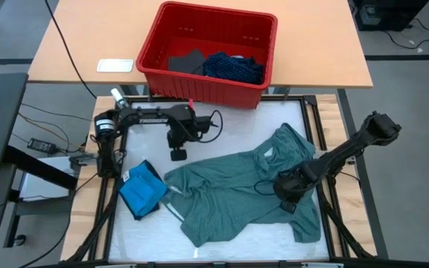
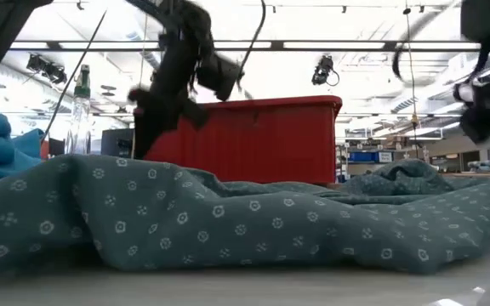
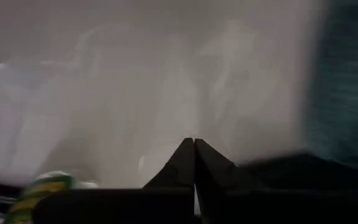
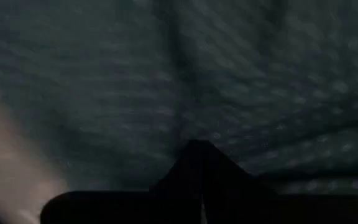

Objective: Fold laundry
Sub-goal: Fold the green polo shirt

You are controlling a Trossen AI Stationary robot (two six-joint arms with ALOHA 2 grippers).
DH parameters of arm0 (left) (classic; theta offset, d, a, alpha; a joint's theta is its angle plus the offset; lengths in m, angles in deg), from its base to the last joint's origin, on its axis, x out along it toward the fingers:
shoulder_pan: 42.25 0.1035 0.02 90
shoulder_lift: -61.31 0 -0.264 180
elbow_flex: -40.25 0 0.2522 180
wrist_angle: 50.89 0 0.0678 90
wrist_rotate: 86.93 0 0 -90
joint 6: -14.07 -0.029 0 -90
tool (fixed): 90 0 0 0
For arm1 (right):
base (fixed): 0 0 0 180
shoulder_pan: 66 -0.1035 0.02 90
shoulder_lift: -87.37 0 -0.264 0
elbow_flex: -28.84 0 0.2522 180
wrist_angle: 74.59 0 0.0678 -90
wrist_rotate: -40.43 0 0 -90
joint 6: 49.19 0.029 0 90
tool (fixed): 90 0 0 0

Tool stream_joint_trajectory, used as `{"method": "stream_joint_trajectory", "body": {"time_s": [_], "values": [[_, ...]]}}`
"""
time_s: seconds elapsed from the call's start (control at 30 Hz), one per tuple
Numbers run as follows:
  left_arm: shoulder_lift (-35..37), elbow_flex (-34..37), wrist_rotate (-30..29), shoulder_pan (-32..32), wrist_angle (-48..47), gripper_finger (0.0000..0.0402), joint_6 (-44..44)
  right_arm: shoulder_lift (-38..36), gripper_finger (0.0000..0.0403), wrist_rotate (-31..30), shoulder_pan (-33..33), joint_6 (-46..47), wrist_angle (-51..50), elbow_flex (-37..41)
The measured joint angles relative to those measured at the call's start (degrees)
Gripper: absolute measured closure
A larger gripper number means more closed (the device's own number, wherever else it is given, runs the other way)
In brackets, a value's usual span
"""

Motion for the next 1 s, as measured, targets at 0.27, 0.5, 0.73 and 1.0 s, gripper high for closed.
{"method": "stream_joint_trajectory", "body": {"time_s": [0.27,0.5,0.73,1.0], "values": [[5.45,4.07,16.54,-9.62,7.94,0.0397,4.85,-11.26,0.0400,-9.53,4.01,-0.48,2.98,-3.50],[4.65,17.90,16.97,-14.80,15.87,0.0397,14.02,-10.44,0.0400,-20.97,16.89,-9.90,1.21,-3.32],[4.70,25.69,14.52,-14.08,15.30,0.0397,22.04,-1.48,0.0400,-21.05,35.23,-23.46,3.22,-0.02],[4.77,25.90,5.20,-5.88,15.88,0.0397,22.99,5.08,0.0400,-20.85,51.18,-35.25,11.28,-0.16]]}}
